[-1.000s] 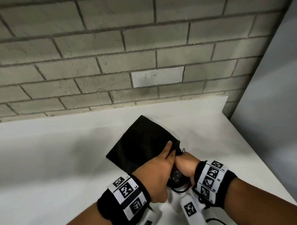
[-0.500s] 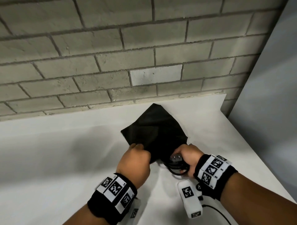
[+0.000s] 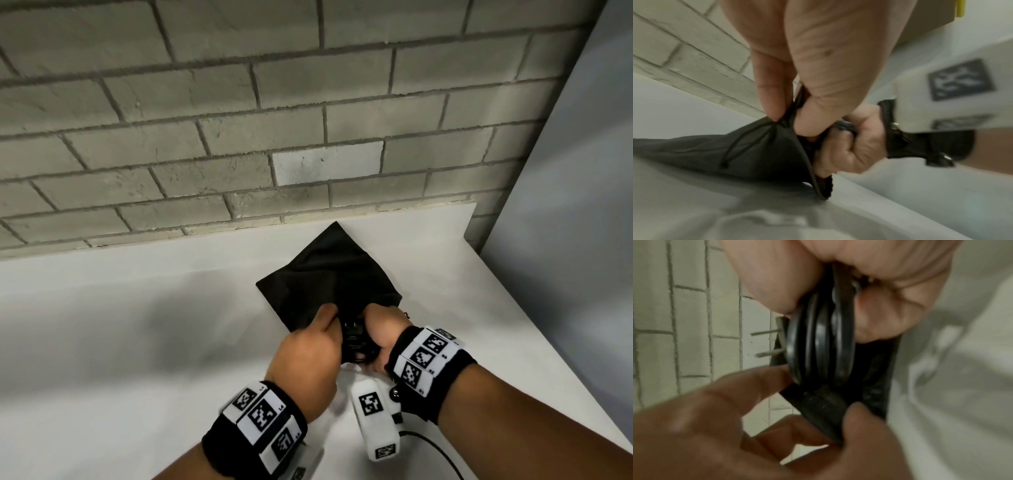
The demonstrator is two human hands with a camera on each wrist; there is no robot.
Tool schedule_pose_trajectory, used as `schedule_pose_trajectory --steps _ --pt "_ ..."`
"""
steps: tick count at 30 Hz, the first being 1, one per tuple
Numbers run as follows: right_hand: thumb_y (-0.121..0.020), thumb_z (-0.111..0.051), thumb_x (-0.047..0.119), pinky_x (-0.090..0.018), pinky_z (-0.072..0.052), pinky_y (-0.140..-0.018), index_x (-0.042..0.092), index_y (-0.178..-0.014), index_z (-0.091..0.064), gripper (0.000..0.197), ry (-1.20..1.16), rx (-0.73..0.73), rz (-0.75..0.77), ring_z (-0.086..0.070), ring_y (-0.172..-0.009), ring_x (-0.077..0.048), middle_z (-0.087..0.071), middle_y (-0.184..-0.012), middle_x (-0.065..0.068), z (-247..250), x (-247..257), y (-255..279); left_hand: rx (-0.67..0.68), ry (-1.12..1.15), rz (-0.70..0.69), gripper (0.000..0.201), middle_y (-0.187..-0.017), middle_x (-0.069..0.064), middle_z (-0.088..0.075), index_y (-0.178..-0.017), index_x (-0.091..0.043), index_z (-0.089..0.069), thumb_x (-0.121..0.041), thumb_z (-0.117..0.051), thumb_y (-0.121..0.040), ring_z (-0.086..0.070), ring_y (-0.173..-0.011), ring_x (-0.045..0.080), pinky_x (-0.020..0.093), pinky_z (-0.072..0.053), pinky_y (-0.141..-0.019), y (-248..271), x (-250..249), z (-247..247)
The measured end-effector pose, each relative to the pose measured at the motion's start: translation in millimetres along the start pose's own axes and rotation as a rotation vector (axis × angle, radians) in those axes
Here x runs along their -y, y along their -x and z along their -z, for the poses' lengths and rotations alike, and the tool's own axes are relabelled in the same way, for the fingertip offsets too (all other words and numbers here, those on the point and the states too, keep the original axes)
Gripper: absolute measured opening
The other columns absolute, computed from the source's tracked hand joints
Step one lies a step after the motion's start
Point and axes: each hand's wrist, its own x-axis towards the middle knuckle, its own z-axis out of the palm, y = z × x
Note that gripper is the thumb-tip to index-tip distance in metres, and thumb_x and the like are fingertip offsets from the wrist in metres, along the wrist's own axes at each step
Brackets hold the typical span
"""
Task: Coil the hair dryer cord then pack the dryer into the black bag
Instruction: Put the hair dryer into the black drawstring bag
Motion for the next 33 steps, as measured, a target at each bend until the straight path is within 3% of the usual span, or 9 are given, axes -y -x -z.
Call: schedule_pose_trajectory --steps 4,9,11,13,15,19,21,25,33 --pt "-0.085 -0.044 0.002 -0.049 -0.056 -0.069 0.007 -0.097 -0.065 0.025 -0.108 0.059 -0.029 -0.067 -0.081 -0.039 -0.068 -0.093 -0.024 -10 -3 -5 -0.015 0.021 -0.033 0.052 -0.141 0.005 -0.039 -0.125 -0.008 -0.051 -0.014 -0.063 -0.075 -0.065 -0.074 0.022 0.027 -0.053 -0.068 4 -5 -6" --pt "-0.094 -0.048 0.022 -0.037 -0.061 -0.075 0.013 -0.081 -0.063 0.022 0.065 0.175 0.031 -0.065 -0.082 -0.031 -0.069 -0.096 -0.022 -13 -14 3 -0.065 0.117 -0.096 0.055 -0.134 0.004 -0.046 -0.117 -0.007 -0.058 0.002 -0.062 -0.063 -0.065 -0.074 0.02 0.027 -0.056 -0.066 4 1 -1" --pt "-0.096 -0.041 0.01 -0.039 -0.053 -0.089 0.01 -0.086 -0.068 0.028 0.138 0.026 -0.025 -0.061 -0.083 -0.027 -0.067 -0.106 -0.024 -18 -17 0 -0.065 0.109 -0.195 0.052 -0.131 0.003 -0.05 -0.113 -0.009 -0.06 0.002 -0.062 -0.063 -0.065 -0.074 0.019 0.025 -0.055 -0.065 6 0 -2" --pt "-0.096 -0.037 -0.001 -0.034 -0.044 -0.093 -0.003 -0.099 -0.069 0.033 0.073 -0.105 0.169 -0.064 -0.088 -0.028 -0.067 -0.116 -0.023 -30 -23 1 -0.045 0.113 -0.273 0.051 -0.132 0.0 -0.048 -0.115 -0.011 -0.059 0.0 -0.061 -0.064 -0.065 -0.078 0.019 0.027 -0.056 -0.068 7 2 -4" --pt "-0.099 -0.037 0.003 -0.045 -0.046 -0.099 0.0 -0.09 -0.066 0.031 -0.019 0.325 -0.082 -0.062 -0.083 -0.03 -0.064 -0.118 -0.024 -28 -15 11 -0.04 0.103 -0.279 0.057 -0.131 -0.001 -0.047 -0.119 -0.012 -0.058 0.0 -0.062 -0.063 -0.065 -0.08 0.018 0.026 -0.056 -0.069 7 7 -4" --pt "-0.091 -0.048 0.019 -0.042 -0.058 -0.068 0.002 -0.093 -0.066 0.025 0.069 0.332 -0.012 -0.068 -0.073 -0.033 -0.069 -0.092 -0.019 -3 -17 5 -0.06 0.032 -0.242 0.055 -0.127 0.003 -0.055 -0.115 -0.012 -0.063 0.001 -0.065 -0.061 -0.065 -0.082 0.022 0.03 -0.057 -0.067 2 26 -5" --pt "-0.084 -0.053 0.026 -0.028 -0.048 -0.048 0.005 -0.087 -0.065 0.024 0.527 0.195 0.141 -0.064 -0.054 -0.029 -0.069 -0.077 -0.012 2 -13 14 -0.062 -0.043 -0.246 0.037 -0.118 0.004 -0.059 -0.094 -0.012 -0.07 0.002 -0.066 -0.06 -0.062 -0.077 0.024 0.032 -0.056 -0.06 2 36 -5" --pt "-0.075 -0.047 0.036 -0.027 -0.047 -0.066 0.026 -0.093 -0.062 0.025 1.483 0.038 0.522 -0.057 -0.071 -0.024 -0.058 -0.079 0.001 40 5 26 -0.006 -0.181 -0.222 0.02 -0.093 0.008 -0.064 -0.053 -0.011 -0.064 0.006 -0.074 -0.048 -0.059 -0.067 0.025 0.028 -0.05 -0.043 4 45 -1" --pt "-0.09 -0.041 0.025 -0.03 -0.042 -0.069 0.03 -0.12 -0.059 0.035 2.079 -0.169 0.629 -0.064 -0.095 -0.023 -0.064 -0.11 0.0 75 45 23 0.097 -0.379 -0.084 0.025 -0.069 0.012 -0.058 -0.042 -0.005 -0.055 0.011 -0.072 -0.032 -0.058 -0.063 0.033 0.027 -0.034 -0.037 -3 55 15"
